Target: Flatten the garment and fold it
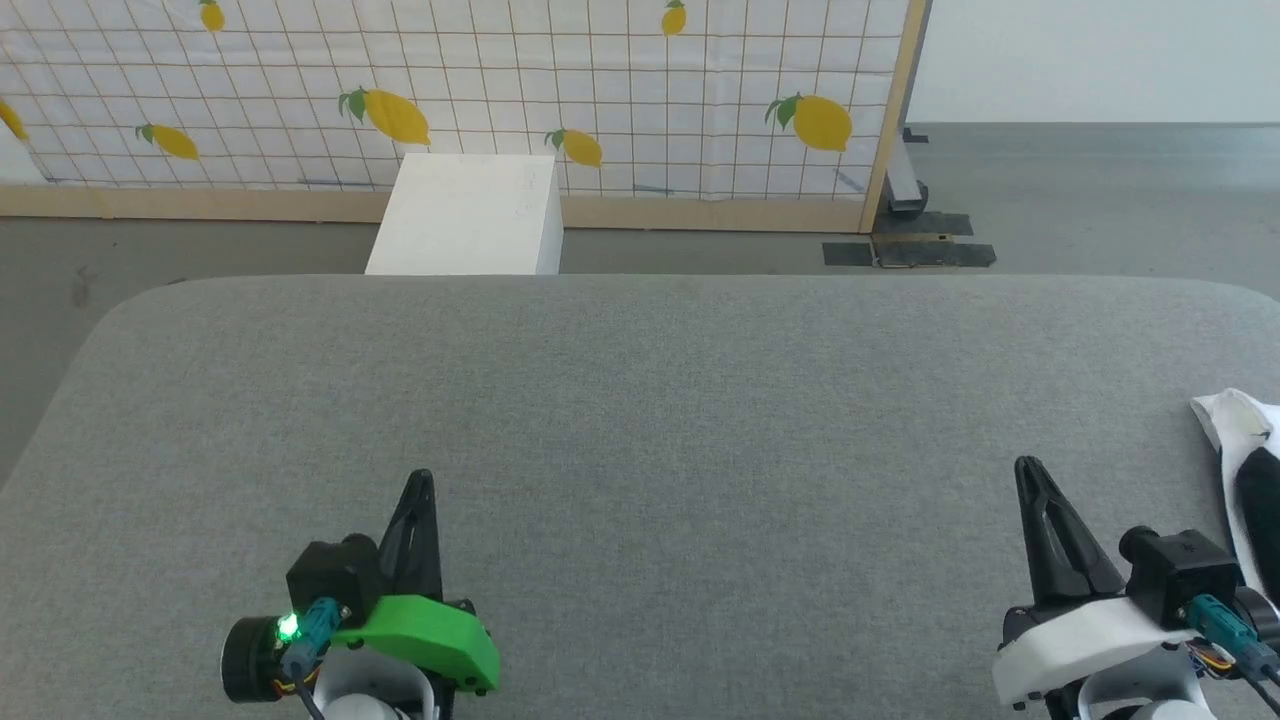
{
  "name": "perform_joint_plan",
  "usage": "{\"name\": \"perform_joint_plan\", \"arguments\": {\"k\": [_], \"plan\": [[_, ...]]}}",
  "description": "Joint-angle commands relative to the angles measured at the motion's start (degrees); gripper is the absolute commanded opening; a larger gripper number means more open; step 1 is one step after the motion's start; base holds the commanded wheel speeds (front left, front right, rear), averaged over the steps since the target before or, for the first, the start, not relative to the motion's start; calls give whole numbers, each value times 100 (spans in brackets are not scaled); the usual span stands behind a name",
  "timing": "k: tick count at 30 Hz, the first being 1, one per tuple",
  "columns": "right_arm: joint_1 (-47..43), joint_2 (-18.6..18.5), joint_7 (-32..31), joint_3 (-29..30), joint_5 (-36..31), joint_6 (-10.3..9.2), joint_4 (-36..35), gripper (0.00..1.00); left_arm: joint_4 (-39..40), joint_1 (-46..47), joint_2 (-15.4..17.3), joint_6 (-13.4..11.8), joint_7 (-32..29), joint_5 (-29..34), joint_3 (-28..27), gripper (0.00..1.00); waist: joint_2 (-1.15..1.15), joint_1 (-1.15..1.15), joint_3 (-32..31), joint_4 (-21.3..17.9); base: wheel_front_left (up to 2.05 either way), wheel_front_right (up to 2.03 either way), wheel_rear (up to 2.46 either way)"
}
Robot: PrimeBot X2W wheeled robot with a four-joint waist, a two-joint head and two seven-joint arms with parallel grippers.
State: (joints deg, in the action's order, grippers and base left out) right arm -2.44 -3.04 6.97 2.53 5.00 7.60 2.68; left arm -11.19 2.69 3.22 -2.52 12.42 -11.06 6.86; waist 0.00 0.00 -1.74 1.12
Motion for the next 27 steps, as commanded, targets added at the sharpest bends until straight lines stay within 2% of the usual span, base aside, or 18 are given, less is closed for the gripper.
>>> {"name": "perform_joint_plan", "arguments": {"k": [1,27], "plan": [[41,3,-38,-13,-37,-2,-40,0,42,-47,-6,34,-38,105,-24,0,0,0,2,-1,0,0,0],[92,6,-203,-73,-153,-4,-97,0,312,-103,-13,89,-339,356,-190,0,0,0,45,-29,0,0,0]]}}
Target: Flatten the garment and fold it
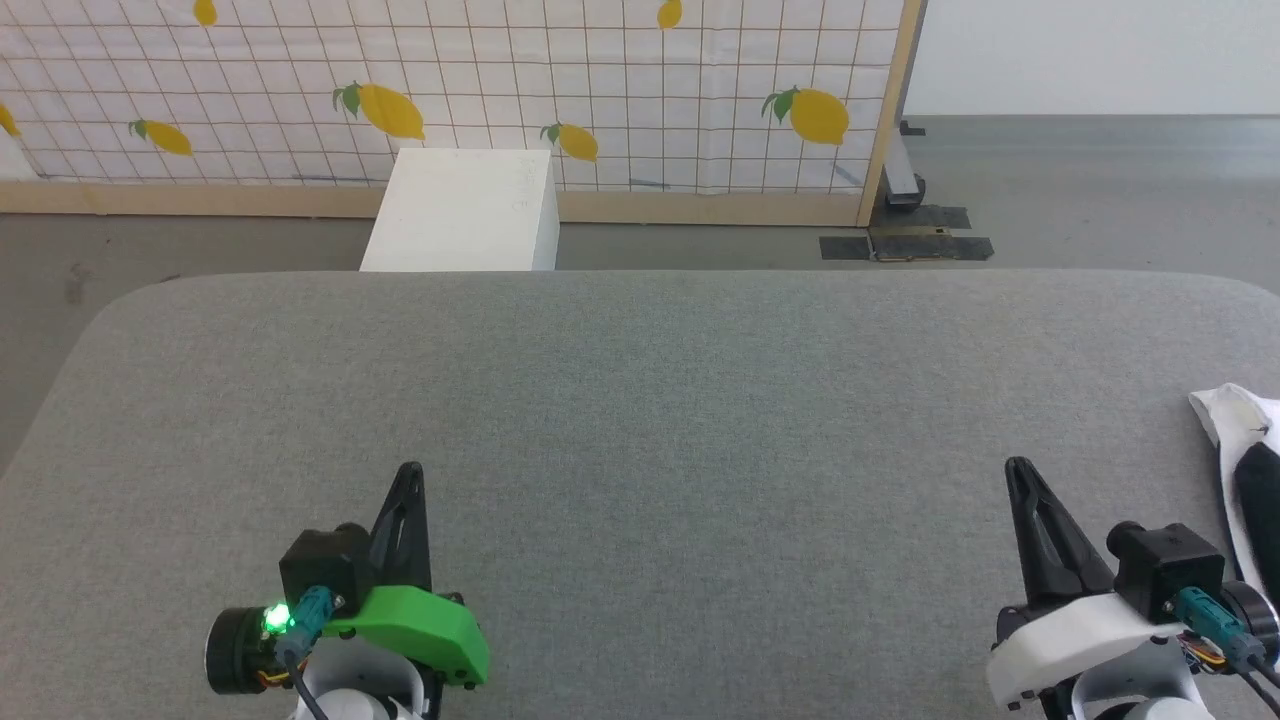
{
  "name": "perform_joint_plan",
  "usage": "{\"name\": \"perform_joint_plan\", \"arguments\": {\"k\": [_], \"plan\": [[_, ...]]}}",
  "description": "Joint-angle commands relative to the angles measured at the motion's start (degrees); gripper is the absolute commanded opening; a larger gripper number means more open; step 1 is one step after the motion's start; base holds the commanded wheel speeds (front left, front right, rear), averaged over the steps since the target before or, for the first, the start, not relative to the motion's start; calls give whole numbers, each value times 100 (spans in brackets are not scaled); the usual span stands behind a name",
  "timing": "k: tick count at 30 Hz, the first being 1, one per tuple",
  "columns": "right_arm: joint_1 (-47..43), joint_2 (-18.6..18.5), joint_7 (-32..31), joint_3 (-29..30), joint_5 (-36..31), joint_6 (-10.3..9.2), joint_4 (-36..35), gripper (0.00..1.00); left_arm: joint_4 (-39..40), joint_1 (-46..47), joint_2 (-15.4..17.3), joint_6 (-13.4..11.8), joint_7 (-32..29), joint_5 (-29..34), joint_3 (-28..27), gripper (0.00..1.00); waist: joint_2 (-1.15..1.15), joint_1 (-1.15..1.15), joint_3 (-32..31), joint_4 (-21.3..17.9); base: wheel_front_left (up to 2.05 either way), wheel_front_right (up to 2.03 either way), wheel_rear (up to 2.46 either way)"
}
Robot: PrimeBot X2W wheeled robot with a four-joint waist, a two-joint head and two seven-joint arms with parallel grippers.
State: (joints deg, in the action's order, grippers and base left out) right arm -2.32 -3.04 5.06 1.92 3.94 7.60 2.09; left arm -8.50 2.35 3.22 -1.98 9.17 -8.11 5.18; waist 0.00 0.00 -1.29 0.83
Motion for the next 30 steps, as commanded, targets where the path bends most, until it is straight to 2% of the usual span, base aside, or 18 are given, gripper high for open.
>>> {"name": "perform_joint_plan", "arguments": {"k": [1,30], "plan": [[82,6,-19,-14,-52,-4,-41,0,54,-72,-14,37,-27,72,-29,0,0,0,2,-1,0,0,0],[139,10,-202,-81,-181,-7,-105,0,354,-133,-22,98,-362,351,-213,0,0,0,50,-32,0,0,0]]}}
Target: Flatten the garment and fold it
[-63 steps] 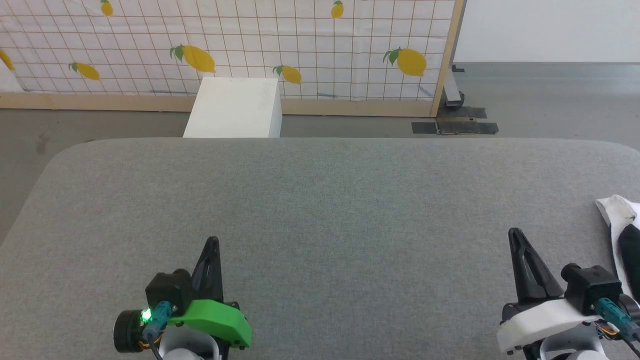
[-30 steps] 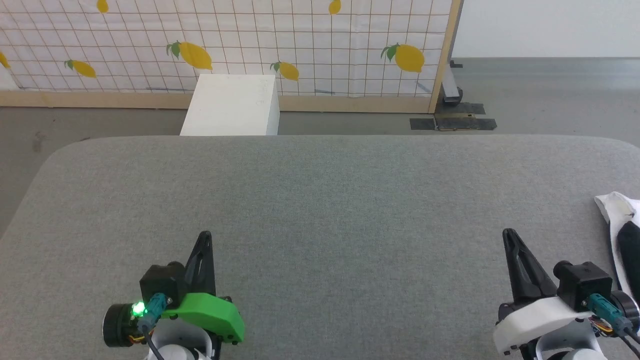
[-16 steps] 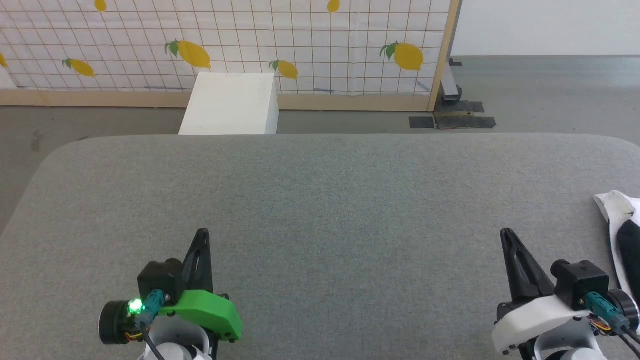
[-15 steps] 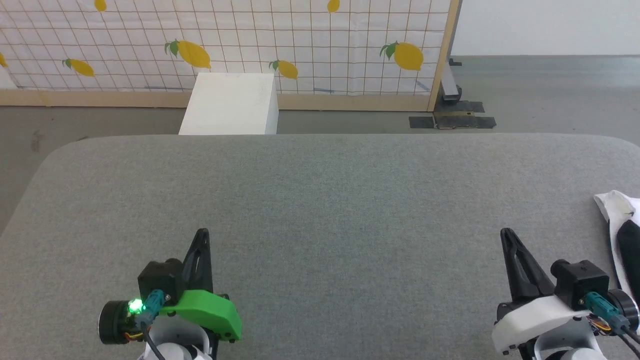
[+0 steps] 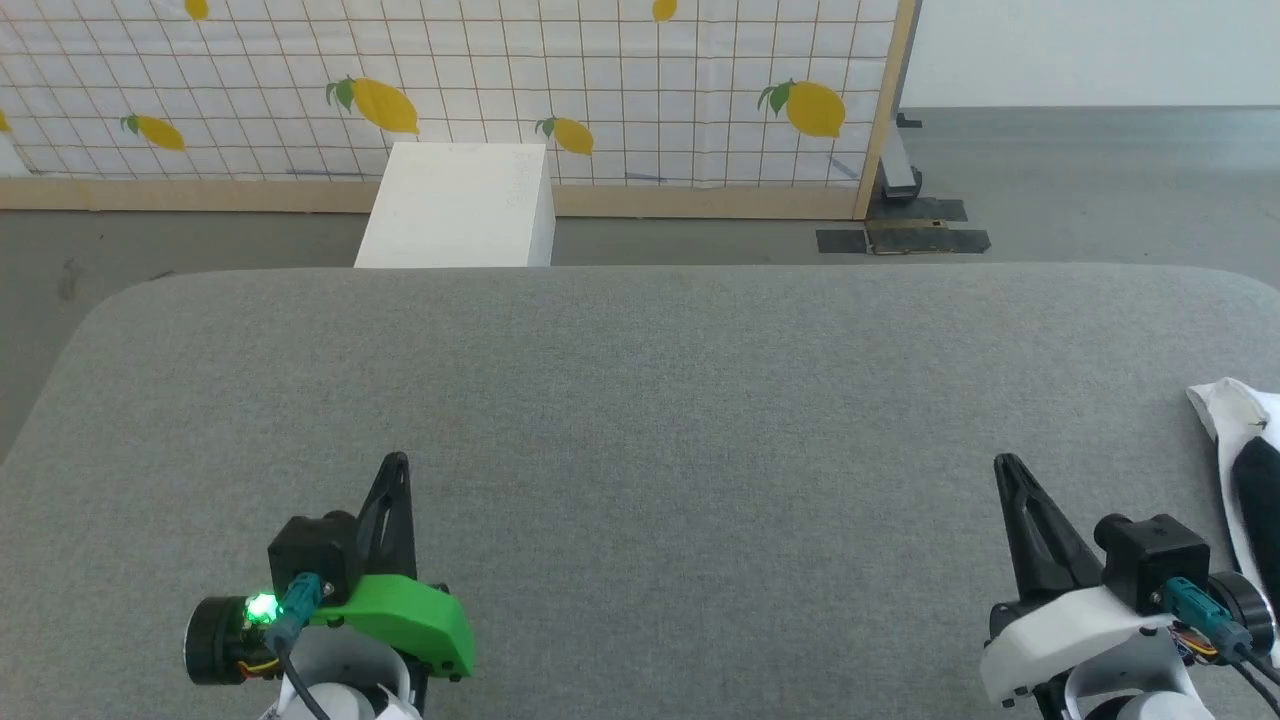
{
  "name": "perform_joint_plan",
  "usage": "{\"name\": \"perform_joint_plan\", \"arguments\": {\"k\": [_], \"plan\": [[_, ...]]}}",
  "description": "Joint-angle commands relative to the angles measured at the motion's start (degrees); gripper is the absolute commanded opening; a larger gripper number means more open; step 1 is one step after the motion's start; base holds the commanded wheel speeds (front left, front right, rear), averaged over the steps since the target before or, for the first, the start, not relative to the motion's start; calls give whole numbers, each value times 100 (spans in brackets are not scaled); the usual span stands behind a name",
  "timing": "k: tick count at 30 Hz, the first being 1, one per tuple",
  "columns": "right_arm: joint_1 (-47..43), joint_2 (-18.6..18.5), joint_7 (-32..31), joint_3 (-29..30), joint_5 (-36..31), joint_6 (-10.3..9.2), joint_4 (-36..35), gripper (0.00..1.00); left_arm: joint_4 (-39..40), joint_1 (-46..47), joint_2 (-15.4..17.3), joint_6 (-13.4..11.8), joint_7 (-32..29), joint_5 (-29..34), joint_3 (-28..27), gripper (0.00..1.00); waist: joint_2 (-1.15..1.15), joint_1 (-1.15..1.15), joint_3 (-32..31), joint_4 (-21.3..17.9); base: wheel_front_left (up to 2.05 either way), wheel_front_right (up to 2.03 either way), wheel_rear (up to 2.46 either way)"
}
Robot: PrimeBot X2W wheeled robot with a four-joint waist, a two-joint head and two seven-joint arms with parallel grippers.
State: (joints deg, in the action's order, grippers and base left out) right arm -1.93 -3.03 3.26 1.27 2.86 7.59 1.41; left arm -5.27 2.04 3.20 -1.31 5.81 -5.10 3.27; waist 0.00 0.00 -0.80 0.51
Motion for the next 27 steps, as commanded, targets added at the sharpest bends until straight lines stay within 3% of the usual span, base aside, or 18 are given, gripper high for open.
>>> {"name": "perform_joint_plan", "arguments": {"k": [1,27], "plan": [[102,9,-29,-19,-78,-6,-39,0,42,-104,-20,33,-39,60,-29,0,0,0,3,-2,0,0,0],[152,12,-192,-78,-192,-8,-95,0,308,-158,-27,87,-335,307,-192,0,0,0,45,-29,0,0,0]]}}
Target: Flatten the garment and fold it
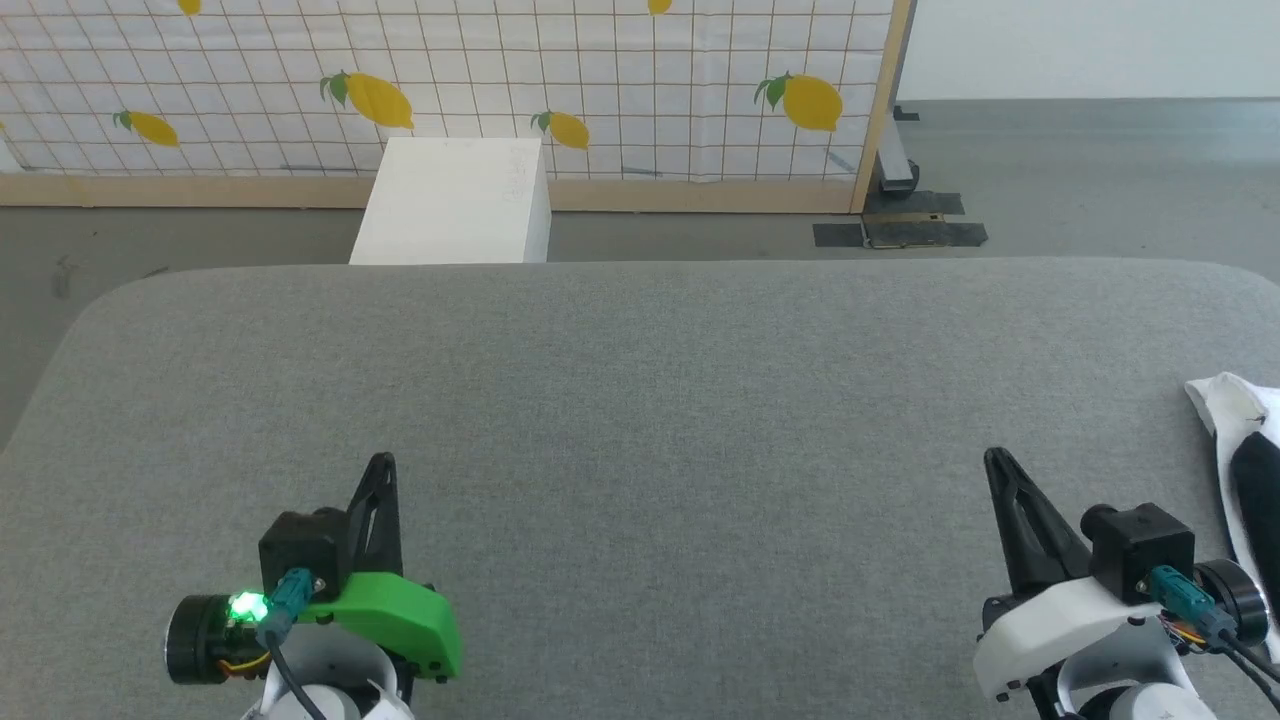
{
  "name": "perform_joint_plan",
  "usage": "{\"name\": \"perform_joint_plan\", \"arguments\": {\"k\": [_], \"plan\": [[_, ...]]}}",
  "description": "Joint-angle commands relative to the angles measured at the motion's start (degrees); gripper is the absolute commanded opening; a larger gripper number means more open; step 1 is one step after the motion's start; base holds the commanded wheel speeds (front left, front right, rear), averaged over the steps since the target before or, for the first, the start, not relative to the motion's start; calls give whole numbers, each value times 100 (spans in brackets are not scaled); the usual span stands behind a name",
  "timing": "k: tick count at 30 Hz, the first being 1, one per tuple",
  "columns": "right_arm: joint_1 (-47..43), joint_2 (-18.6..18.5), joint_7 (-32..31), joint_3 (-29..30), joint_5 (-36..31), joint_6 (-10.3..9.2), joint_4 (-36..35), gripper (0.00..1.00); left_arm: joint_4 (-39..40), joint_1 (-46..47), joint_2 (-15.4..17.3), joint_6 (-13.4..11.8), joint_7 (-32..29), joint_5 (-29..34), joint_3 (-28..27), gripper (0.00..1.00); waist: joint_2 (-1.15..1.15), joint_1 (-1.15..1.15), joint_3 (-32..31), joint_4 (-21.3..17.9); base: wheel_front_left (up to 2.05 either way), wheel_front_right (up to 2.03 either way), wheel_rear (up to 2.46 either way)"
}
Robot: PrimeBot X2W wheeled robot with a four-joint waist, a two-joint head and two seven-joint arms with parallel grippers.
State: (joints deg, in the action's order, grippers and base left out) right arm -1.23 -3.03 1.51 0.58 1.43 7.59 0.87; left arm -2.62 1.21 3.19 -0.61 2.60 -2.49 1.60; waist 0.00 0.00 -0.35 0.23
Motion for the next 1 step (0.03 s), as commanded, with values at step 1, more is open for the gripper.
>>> {"name": "perform_joint_plan", "arguments": {"k": [1], "plan": [[88,13,-36,-16,-63,-8,-48,0,75,-83,-26,23,-50,75,-45,0,0,0,5,-3,0,0,0]]}}
